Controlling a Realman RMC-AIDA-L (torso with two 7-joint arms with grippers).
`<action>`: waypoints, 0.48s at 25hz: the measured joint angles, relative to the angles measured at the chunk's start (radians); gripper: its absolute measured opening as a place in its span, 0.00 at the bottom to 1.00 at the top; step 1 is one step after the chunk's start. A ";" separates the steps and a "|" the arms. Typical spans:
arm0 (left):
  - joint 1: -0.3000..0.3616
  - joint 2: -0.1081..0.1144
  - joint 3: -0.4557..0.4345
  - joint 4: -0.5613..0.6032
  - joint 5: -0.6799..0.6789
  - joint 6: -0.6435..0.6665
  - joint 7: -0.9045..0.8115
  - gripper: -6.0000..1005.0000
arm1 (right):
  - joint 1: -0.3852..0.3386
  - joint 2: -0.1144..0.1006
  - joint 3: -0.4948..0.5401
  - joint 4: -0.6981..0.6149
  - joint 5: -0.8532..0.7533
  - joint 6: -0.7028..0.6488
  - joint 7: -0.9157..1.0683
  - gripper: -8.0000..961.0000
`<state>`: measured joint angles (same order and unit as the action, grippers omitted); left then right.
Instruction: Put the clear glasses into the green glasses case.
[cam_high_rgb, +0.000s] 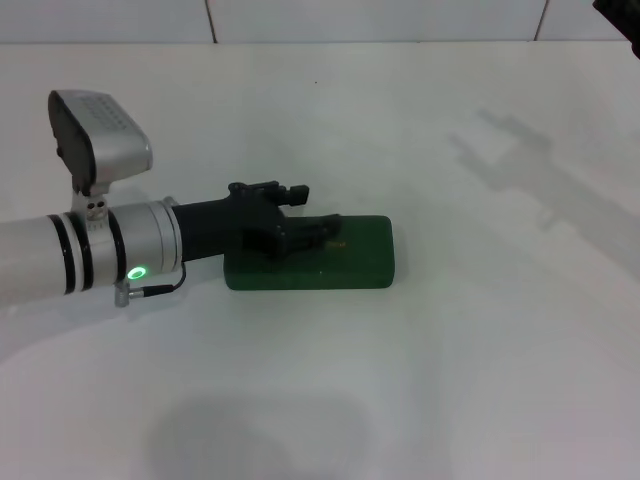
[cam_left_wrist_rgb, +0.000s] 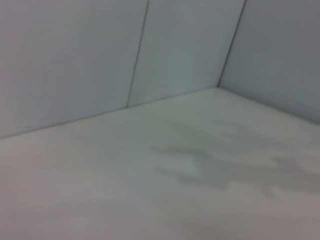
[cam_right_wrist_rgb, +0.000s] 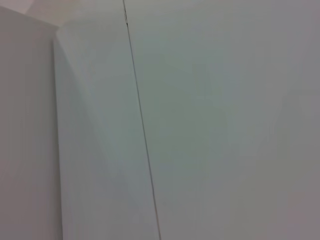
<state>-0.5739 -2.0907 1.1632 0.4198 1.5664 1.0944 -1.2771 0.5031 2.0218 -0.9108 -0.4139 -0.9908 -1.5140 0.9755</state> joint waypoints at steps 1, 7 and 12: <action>0.002 0.001 -0.003 0.003 -0.014 0.026 0.005 0.64 | 0.000 0.000 0.002 0.003 0.000 0.000 -0.005 0.60; 0.113 0.009 -0.010 0.173 -0.362 0.462 0.174 0.64 | 0.027 0.005 0.005 0.117 0.170 -0.027 -0.231 0.60; 0.196 0.039 -0.010 0.323 -0.510 0.588 0.170 0.65 | 0.061 -0.015 -0.059 0.131 0.223 -0.017 -0.309 0.60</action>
<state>-0.3780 -2.0514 1.1528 0.7431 1.0562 1.6826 -1.1069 0.5642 2.0071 -0.9693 -0.2828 -0.7676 -1.5311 0.6670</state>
